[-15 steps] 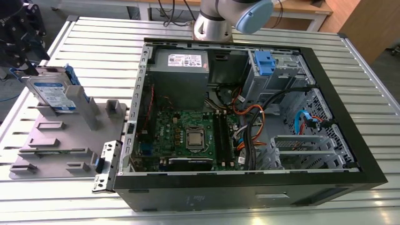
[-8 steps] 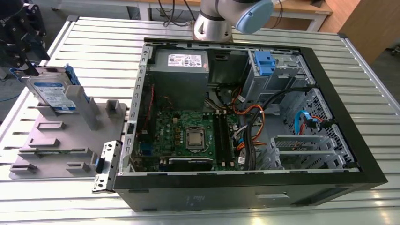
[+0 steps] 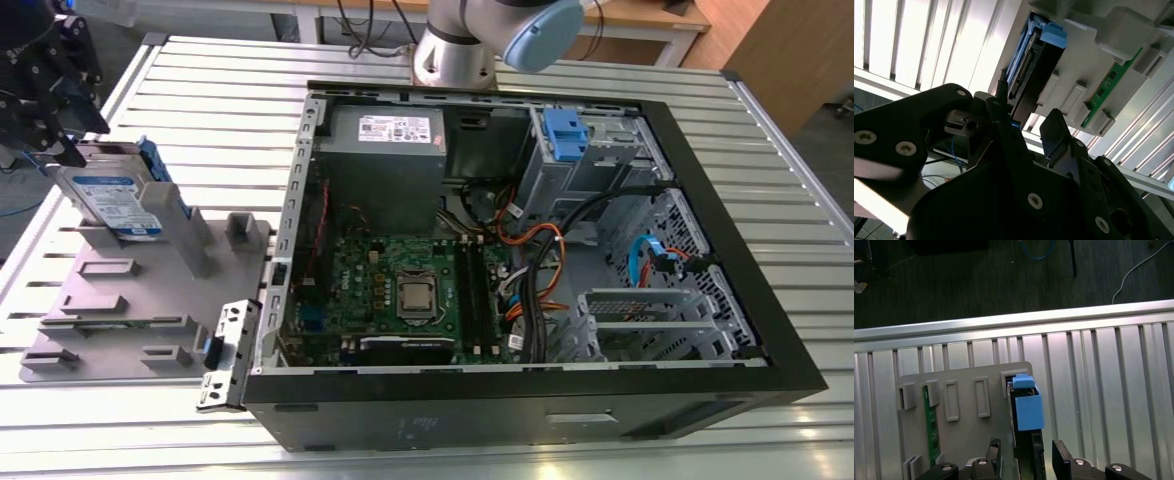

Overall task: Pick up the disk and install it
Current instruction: 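Pick up the disk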

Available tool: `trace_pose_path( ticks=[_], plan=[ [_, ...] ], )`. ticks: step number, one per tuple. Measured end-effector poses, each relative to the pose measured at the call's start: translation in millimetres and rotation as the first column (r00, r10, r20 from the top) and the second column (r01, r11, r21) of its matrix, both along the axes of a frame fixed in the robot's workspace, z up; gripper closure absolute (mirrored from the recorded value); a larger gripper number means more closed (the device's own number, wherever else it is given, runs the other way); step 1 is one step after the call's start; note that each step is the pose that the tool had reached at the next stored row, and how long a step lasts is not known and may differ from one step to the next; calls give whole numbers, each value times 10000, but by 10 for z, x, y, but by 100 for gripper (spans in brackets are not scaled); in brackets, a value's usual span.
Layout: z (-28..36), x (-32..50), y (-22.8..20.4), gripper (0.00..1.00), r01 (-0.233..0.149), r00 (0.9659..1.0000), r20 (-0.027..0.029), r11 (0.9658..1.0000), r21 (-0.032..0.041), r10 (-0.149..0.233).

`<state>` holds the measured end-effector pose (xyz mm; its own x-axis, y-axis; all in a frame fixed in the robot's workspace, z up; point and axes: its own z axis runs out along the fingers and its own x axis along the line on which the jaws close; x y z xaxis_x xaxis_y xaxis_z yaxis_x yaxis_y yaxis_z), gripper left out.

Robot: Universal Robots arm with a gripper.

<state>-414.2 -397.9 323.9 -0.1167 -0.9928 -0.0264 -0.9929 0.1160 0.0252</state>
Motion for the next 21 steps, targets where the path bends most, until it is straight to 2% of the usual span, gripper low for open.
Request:
trace_pose_path(
  ticks=[15,21],
  plan=[
    [-222,0,0,47,-15,10000,0,10000,-27,15],
    [-261,0,0,47,-17,10000,0,10000,-30,17]
  ],
)
